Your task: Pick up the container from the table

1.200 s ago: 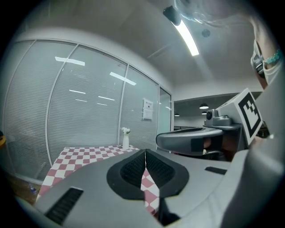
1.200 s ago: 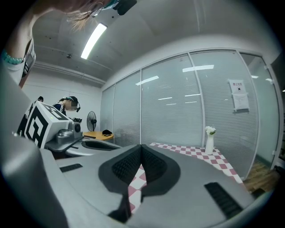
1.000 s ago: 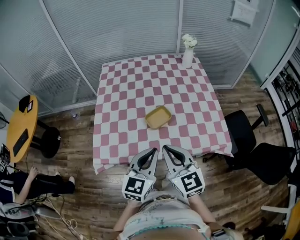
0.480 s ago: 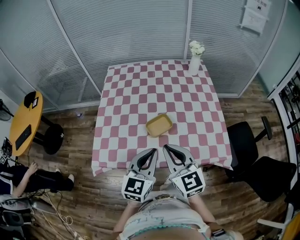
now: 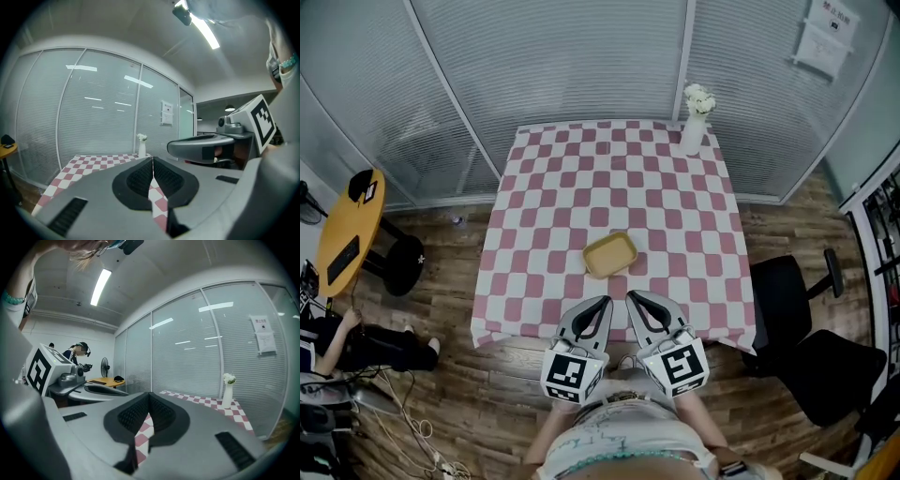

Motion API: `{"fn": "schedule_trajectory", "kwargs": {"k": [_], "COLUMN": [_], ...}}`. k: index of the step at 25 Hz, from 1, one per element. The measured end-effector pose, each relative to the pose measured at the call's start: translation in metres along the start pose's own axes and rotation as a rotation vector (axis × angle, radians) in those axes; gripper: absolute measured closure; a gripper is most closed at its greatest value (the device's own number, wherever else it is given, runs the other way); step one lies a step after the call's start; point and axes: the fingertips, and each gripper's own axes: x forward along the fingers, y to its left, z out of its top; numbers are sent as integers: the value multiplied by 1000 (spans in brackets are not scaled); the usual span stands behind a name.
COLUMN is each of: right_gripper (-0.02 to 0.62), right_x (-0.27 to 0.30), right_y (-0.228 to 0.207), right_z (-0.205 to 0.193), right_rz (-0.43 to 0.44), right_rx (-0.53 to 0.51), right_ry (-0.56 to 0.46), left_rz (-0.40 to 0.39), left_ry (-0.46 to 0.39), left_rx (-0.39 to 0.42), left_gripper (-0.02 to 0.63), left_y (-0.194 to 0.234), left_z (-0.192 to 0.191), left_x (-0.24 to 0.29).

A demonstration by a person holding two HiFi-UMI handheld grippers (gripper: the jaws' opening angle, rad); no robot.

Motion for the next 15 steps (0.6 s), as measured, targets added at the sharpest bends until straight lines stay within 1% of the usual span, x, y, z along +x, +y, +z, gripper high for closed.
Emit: {"fn": "schedule_trajectory", "kwargs": {"k": [4,9,15], "right_gripper": [601,601,601], "right_x": [2,12,35], "right_y": [-4,-10,-18], "right_z": [-6,-10,-10], "right_rz": [3,-4,-47], "right_rx": [14,12,13], "right_ry": [20,41,48], "left_rz": [-4,-6,-52], "left_ry": [20,18,21], "left_rx": [-16,-19,-13], "left_gripper": [591,591,591], "left_y": [2,12,32], "left_z": [-5,-5,0], "left_x": [6,13,24]}}
